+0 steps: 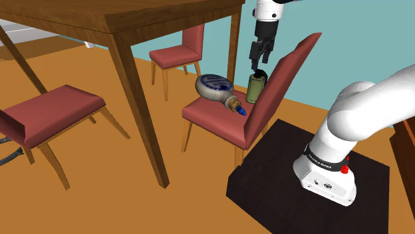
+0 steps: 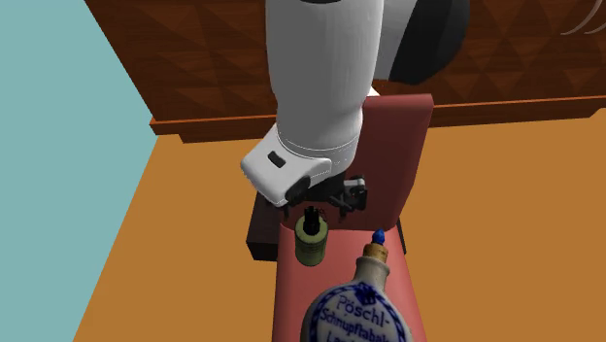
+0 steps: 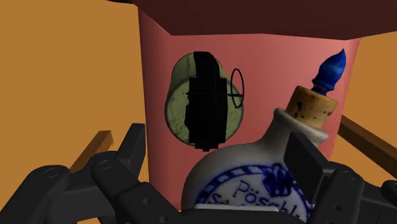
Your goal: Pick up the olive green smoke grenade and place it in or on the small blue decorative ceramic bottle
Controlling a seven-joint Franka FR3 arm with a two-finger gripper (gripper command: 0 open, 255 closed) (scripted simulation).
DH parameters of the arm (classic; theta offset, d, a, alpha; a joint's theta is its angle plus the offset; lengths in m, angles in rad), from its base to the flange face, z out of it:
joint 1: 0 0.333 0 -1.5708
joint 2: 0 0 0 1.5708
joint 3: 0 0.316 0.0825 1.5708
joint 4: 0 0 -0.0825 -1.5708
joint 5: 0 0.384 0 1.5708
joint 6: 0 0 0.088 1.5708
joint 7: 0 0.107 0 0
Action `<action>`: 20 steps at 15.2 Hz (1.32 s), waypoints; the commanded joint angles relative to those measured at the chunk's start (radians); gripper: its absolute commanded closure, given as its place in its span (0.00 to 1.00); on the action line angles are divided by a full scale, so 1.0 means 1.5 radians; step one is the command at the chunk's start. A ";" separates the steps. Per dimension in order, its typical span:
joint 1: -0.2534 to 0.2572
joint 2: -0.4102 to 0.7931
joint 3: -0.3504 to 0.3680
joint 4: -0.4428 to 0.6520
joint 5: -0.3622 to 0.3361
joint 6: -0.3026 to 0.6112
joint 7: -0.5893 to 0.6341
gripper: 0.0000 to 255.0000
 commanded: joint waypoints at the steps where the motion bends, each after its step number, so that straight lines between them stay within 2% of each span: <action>1: -0.003 0.015 -0.001 -0.012 -0.007 0.019 0.000 0.00; 8: -0.004 0.019 -0.003 -0.069 -0.009 0.079 0.000 0.00; 15: -0.004 0.019 -0.003 -0.069 -0.009 0.079 0.000 0.00; 16: -0.004 0.019 -0.003 -0.069 -0.009 0.079 0.000 1.00; 20: -0.004 0.019 -0.003 -0.069 -0.009 0.079 0.000 1.00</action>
